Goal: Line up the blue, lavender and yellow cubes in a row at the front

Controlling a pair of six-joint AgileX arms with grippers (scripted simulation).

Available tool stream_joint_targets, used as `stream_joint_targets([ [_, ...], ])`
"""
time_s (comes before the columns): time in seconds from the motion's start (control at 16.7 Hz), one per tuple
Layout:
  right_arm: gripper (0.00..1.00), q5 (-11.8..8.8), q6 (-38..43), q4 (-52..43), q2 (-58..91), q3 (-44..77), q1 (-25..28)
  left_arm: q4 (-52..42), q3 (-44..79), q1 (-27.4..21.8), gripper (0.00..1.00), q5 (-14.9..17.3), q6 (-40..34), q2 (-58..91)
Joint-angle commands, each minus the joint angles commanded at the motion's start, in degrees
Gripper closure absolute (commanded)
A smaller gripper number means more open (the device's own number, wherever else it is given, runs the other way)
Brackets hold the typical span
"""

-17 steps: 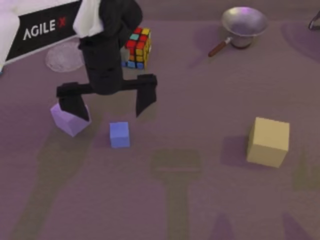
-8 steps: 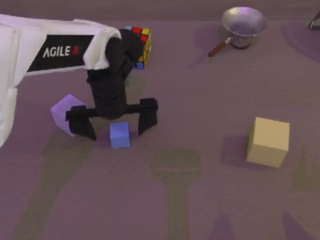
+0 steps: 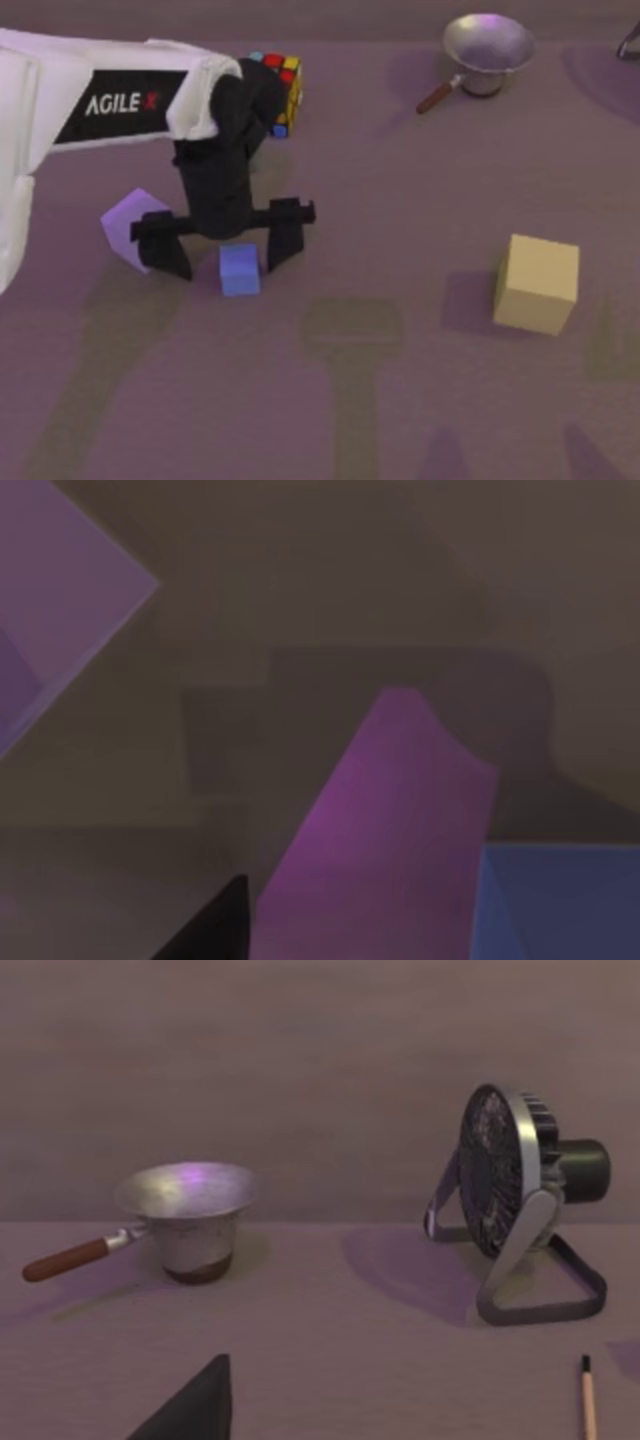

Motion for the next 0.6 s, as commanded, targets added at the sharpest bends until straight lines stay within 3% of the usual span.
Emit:
stream_joint_targets([
  [0.48,0.0,0.0,0.0,0.0,0.0,0.0,0.0,0.0,0.0,0.0,0.98,0.0,0.0,0.0],
  [0.6,0.0,0.0,0.0,0.0,0.0,0.0,0.0,0.0,0.0,0.0,1.0,0.0,0.0,0.0],
])
